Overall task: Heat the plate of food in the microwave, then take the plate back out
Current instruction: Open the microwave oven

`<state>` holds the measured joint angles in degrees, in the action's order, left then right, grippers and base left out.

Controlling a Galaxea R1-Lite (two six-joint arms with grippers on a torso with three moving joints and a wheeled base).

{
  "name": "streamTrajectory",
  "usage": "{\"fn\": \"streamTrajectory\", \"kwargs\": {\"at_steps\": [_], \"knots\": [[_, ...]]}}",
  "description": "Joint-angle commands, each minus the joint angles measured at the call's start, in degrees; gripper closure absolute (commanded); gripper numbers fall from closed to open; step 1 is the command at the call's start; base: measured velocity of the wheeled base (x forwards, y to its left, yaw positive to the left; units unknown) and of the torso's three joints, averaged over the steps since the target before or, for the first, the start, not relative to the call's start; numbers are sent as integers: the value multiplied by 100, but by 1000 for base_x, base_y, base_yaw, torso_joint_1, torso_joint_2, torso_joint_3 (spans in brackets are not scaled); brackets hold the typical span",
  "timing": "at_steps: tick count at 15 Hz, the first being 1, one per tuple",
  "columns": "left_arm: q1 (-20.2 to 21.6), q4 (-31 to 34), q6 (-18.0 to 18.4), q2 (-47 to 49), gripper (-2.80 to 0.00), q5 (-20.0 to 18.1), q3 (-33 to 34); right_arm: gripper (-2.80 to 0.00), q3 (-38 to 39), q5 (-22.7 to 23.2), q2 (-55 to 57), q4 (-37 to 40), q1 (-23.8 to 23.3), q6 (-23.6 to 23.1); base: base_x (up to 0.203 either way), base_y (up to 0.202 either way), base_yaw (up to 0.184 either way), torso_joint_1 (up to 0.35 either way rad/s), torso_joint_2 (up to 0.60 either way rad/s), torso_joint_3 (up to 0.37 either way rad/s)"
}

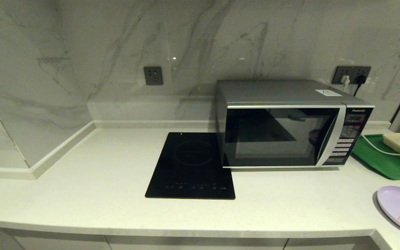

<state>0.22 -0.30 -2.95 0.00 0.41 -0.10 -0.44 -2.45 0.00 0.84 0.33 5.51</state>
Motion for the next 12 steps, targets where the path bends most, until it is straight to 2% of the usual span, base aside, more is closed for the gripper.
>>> {"fn": "streamTrajectory", "kwargs": {"at_steps": [1,8,9,12], "knots": [[4,-5,-4,-8,0,2,1,0,0,-1,9,-5,2,-6,0,0,0,0,0,0],[2,-5,-4,-1,0,2,1,0,-18,-10,9,-5,2,15,0,0,0,0,0,0],[4,-5,-4,-5,0,2,1,0,-231,-1,25,22,2,63,0,0,0,0,0,0],[4,-5,-4,0,0,2,1,0,-1706,111,850,306,5,582,0,0,0,0,0,0]]}}
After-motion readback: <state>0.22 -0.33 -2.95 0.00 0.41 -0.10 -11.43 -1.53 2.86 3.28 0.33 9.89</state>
